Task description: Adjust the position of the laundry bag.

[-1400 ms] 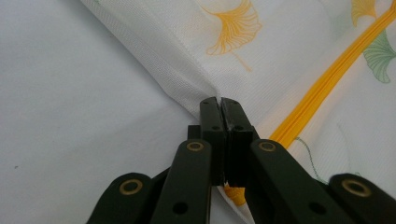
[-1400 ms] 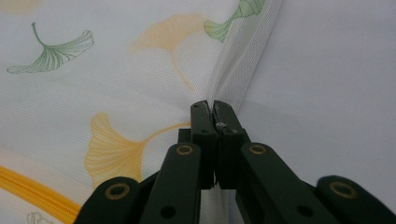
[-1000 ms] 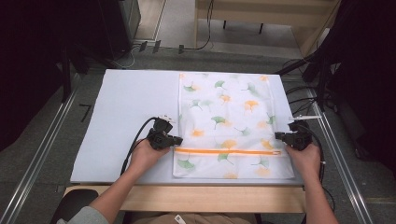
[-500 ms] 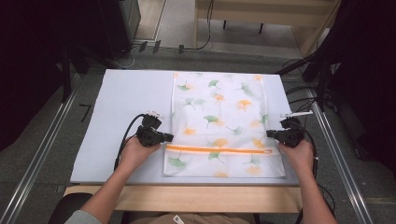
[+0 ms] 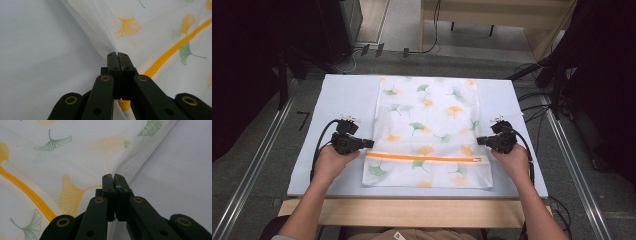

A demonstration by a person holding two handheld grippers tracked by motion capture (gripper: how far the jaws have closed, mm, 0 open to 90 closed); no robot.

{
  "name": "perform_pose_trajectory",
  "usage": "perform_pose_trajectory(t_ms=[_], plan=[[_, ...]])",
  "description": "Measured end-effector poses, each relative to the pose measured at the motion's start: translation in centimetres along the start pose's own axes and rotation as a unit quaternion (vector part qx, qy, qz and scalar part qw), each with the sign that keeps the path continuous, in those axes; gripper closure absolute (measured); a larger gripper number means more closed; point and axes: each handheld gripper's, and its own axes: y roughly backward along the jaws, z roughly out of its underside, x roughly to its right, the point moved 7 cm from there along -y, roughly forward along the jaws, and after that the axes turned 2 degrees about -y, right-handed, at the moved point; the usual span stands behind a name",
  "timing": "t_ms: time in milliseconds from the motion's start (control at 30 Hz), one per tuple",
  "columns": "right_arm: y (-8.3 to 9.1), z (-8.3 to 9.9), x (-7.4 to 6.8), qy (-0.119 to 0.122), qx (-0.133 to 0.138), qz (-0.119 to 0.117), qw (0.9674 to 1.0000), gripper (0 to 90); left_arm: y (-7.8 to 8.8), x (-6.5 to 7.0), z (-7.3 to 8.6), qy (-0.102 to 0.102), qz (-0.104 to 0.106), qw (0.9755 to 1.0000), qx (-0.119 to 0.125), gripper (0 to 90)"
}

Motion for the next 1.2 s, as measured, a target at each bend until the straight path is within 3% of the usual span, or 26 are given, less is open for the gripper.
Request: perform_pose_trajectory(t_ms=[133, 167, 333, 433, 467, 600, 700, 833, 1200], plan=[[-0.5, -0.4, -1.1, 0.008, 0.0, -0.01, 0.9999, 90.0, 0.7, -1.0, 0.4, 0.011, -0.005, 0.9999, -0.001, 90.0], [-0.9, -0.6, -1.9, 0.018, 0.0, -0.018, 0.9997, 90.0, 1.1, -1.6, 0.7, 0.011, -0.014, 0.9998, -0.001, 90.0], [-1.5, -1.0, -3.1, 0.027, -0.004, -0.03, 0.9992, 89.7, 1.7, -2.5, 1.3, 0.027, -0.014, 0.9995, 0.001, 90.0], [-1.9, -1.1, -3.3, 0.029, -0.009, -0.031, 0.9991, 84.8, 1.6, -2.6, 1.6, 0.028, -0.018, 0.9994, -0.002, 87.0], [-2.0, -1.1, -3.3, 0.03, -0.009, -0.03, 0.999, 81.1, 1.6, -2.6, 1.6, 0.028, -0.017, 0.9995, 0.0, 81.8], [-1.5, -0.8, -3.1, 0.033, 0.001, -0.04, 0.9986, 66.3, 2.2, -1.9, 1.4, 0.023, 0.002, 0.9996, 0.014, 65.6], [-1.0, -0.5, -3.2, 0.036, 0.011, -0.044, 0.9983, 62.6, 2.5, -1.5, 1.2, 0.011, 0.005, 0.9996, 0.024, 57.5], [0.3, 0.0, -3.4, 0.046, 0.019, -0.033, 0.9982, 56.0, 2.5, -0.1, 0.8, -0.008, 0.017, 0.9992, 0.035, 48.5], [2.2, 1.8, -4.2, 0.052, 0.021, -0.037, 0.9977, 53.3, 2.0, 1.7, 0.3, -0.029, 0.029, 0.9986, 0.034, 41.9]])
